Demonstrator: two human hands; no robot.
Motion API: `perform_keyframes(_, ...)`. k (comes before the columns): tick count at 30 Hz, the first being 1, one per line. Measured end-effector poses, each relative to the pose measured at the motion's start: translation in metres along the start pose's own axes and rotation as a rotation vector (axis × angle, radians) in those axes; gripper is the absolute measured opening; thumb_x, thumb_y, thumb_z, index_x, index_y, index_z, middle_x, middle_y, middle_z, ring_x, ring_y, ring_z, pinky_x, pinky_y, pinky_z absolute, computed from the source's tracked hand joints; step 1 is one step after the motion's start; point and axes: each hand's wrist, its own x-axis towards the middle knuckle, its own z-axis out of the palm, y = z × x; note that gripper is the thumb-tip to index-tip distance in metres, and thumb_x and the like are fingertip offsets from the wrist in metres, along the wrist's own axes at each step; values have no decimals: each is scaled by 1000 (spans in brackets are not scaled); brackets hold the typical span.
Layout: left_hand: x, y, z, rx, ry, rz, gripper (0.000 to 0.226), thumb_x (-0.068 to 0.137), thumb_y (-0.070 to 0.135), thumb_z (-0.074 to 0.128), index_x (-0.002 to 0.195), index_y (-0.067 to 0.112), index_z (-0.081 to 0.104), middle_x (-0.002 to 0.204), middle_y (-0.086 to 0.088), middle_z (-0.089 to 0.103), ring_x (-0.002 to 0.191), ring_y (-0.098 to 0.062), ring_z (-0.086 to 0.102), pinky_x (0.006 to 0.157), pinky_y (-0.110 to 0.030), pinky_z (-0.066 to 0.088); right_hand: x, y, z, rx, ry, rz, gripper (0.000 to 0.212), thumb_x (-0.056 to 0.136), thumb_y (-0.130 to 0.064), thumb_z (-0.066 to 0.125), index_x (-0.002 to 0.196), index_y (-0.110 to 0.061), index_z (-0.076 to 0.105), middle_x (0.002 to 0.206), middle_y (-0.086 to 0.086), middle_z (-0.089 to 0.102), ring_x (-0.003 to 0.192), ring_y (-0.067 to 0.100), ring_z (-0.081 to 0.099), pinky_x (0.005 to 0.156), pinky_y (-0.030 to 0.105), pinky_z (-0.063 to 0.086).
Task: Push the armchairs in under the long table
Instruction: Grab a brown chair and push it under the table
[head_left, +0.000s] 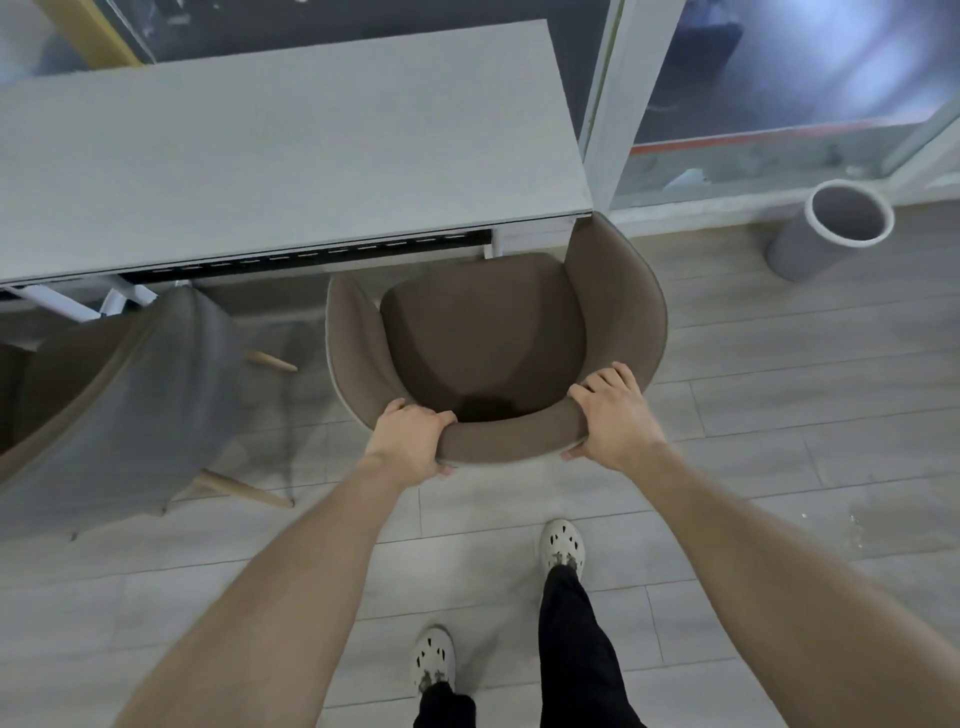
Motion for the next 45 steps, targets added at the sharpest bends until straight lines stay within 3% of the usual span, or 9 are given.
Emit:
perform_keyframes(7, -92, -35, 47, 57, -36, 88, 67, 74, 59, 84, 132, 37, 60, 121, 3, 75, 119, -25, 67, 119, -51, 34, -80, -99, 37, 64, -21, 63, 98, 59, -82, 85, 135, -23, 64, 125, 4, 62, 132, 34, 51, 131, 53, 15)
perform_keyframes(14, -175, -77, 93, 71, -35, 86, 70, 76, 56, 85, 139, 41, 59, 127, 3, 74, 125, -23, 65, 126, -52, 28, -129, -188, 71, 68, 16, 43, 86, 63, -77, 86, 128, -23, 67, 114, 1, 61, 122, 33, 52, 122, 53, 26)
perform_keyframes(20, -217, -126, 115, 18, -27, 35, 73, 76, 54, 85, 143, 42, 58, 135, 9, 70, 134, -19, 59, 129, -49, 24, -121, -247, 69, 58, 9, -8, 88, 58, -75, 90, 124, -21, 69, 111, 4, 61, 116, 35, 56, 119, 55, 31)
perform_keyframes(24, -215, -160, 112, -5, -16, -1, 79, 73, 51, 90, 145, 44, 59, 139, 11, 68, 137, -17, 56, 129, -44, 21, -97, -269, 59, 66, 35, -43, 82, 64, -73, 88, 125, -21, 67, 112, 4, 61, 117, 35, 55, 119, 55, 29)
perform_keyframes(30, -174, -192, 88, 1, 13, -8, 74, 74, 46, 90, 142, 45, 60, 135, 9, 70, 136, -19, 56, 128, -43, 19, -45, -264, 48, 76, 89, -39, 83, 60, -76, 88, 118, -20, 68, 107, 4, 61, 115, 35, 55, 117, 52, 29)
perform_keyframes(38, -113, -176, 46, -20, 38, 8, 69, 82, 43, 86, 145, 39, 59, 139, 5, 68, 137, -22, 54, 128, -45, 17, 0, -211, 23, 42, 117, -31, 84, 66, -81, 82, 123, -22, 67, 108, 1, 62, 115, 32, 57, 121, 50, 30)
perform_keyframes(45, -76, -163, 27, 2, 34, 31, 62, 82, 39, 85, 140, 42, 61, 132, 8, 71, 130, -21, 59, 122, -48, 26, 20, -179, 12, 80, 102, 5, 84, 65, -79, 84, 124, -23, 67, 108, 0, 61, 116, 31, 56, 122, 49, 29)
